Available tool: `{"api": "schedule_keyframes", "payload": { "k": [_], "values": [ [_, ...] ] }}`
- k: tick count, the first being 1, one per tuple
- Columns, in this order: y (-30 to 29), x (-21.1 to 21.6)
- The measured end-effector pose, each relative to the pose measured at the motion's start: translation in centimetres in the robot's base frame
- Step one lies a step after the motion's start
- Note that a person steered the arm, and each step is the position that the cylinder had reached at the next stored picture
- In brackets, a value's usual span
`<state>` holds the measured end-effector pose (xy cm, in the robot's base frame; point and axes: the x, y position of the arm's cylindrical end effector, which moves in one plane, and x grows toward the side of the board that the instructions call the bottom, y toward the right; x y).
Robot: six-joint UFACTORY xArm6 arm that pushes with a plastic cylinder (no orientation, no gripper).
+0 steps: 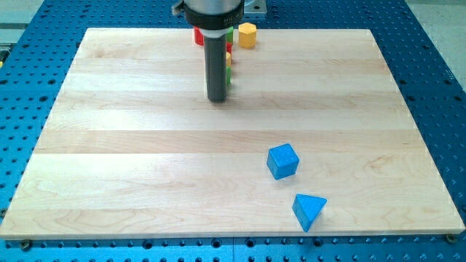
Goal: Slide the blue cube below the green star
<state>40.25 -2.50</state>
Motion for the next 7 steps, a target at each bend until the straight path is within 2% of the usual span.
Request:
{"api": "schedule_keyframes", "payload": {
  "k": [1,2,3,4,5,6,7],
  "values": [
    [3.1,2.5],
    [11.0,4.3],
    [16.3,10.3],
    [10.5,14.6],
    [2.9,10.2],
    [6.0,13.9],
    [-0.1,16.3]
  ]
}}
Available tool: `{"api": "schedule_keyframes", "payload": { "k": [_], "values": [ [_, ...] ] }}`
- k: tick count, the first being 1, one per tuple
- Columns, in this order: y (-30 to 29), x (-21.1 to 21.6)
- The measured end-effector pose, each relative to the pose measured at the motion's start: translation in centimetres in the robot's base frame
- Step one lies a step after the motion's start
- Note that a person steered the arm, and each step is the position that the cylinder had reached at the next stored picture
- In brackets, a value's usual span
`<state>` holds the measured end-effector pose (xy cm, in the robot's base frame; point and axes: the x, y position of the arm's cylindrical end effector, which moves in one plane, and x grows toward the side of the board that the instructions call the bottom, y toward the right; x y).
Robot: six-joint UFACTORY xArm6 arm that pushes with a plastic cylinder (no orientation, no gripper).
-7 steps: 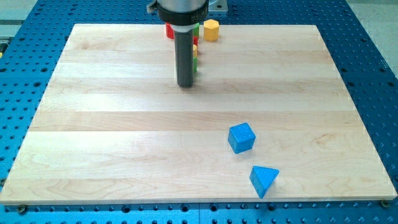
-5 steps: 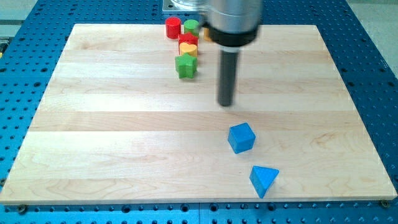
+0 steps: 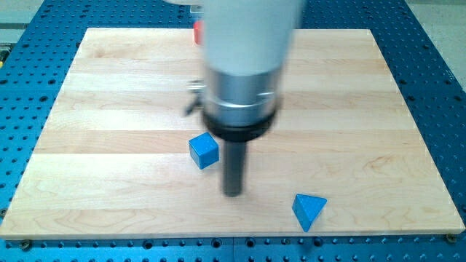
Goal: Slide the blue cube below the green star
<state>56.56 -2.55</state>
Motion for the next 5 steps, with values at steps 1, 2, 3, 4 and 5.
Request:
{"api": "schedule_keyframes", "payload": {
  "k": [1,2,3,4,5],
  "values": [
    [-1.0,-3.4],
    [-1.0,-7.0],
    [-3.9,-6.5],
    [-4.4,-7.9],
    [-2.8,-11.0]
  ]
}}
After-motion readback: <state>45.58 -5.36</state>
